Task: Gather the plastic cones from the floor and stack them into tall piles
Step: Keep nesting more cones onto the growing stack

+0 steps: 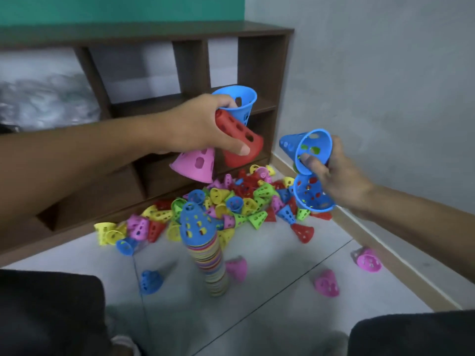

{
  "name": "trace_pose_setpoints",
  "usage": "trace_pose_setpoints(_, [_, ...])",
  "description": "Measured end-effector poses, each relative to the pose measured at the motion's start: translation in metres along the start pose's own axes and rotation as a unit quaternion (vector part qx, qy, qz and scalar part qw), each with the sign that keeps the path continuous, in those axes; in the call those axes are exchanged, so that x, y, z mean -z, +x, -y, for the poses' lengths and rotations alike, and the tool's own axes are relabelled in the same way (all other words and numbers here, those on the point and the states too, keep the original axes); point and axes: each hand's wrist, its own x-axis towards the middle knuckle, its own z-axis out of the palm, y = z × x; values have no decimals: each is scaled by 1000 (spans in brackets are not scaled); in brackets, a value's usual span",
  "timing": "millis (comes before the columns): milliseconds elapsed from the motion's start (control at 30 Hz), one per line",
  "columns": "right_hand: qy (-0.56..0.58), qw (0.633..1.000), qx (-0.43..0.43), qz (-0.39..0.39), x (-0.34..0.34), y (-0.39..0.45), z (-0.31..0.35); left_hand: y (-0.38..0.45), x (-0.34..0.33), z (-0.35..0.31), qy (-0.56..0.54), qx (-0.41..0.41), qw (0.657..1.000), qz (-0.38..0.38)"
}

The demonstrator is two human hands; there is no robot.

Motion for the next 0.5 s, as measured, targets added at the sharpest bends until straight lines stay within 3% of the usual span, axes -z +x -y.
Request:
trace_pose_setpoints(200, [20,999,2,43,-26,-29,41,-58,34,21,-4,17,1000,-5])
trace_pose_setpoints(500, [26,993,-36,106,-62,-26,62,-84,24,56,38,29,993,105])
